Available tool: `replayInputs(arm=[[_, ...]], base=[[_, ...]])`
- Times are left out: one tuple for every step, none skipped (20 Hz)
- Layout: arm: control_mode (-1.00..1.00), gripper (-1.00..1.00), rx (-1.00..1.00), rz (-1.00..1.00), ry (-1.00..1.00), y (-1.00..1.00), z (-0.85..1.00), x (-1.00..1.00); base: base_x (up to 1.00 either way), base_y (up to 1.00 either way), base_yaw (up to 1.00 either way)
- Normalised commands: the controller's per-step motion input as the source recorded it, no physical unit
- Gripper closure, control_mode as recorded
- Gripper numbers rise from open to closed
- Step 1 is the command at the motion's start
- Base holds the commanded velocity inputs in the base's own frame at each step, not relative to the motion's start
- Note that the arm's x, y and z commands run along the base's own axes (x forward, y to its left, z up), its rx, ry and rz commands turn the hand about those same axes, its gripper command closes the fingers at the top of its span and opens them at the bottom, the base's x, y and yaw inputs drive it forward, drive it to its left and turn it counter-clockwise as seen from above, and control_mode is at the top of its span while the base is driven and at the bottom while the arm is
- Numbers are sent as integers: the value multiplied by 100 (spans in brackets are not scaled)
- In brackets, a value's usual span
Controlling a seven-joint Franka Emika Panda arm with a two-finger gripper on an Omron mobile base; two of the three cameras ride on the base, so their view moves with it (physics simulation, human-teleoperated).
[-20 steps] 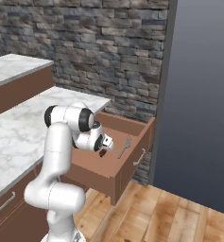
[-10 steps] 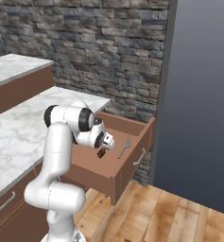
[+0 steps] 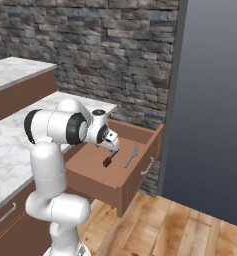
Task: Pick up the metallic utensils from the counter and place them in the open drawer. Make sure not to pick up any wooden utensils.
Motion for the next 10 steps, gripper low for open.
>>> replayInputs(arm=[[-100,-100,0,0,0,0,100,-100],[-100,-100,0,2,0,0,100,-100],[-100,-100,0,3,0,0,100,-100],[-100,-100,0,3,0,10,100,-100],[-100,-100,0,5,0,19,100,-100],[-100,-100,0,6,0,30,100,-100],[-100,-100,0,6,0,47,100,-100],[-100,-100,-1,6,0,51,100,-100],[-100,-100,-6,6,0,59,100,-100],[-100,-100,-9,6,0,61,100,-100]], base=[[0,0,0],[0,0,0],[0,0,0],[0,0,0],[0,0,0],[0,0,0],[0,0,0],[0,0,0],[0,0,0],[0,0,0]])
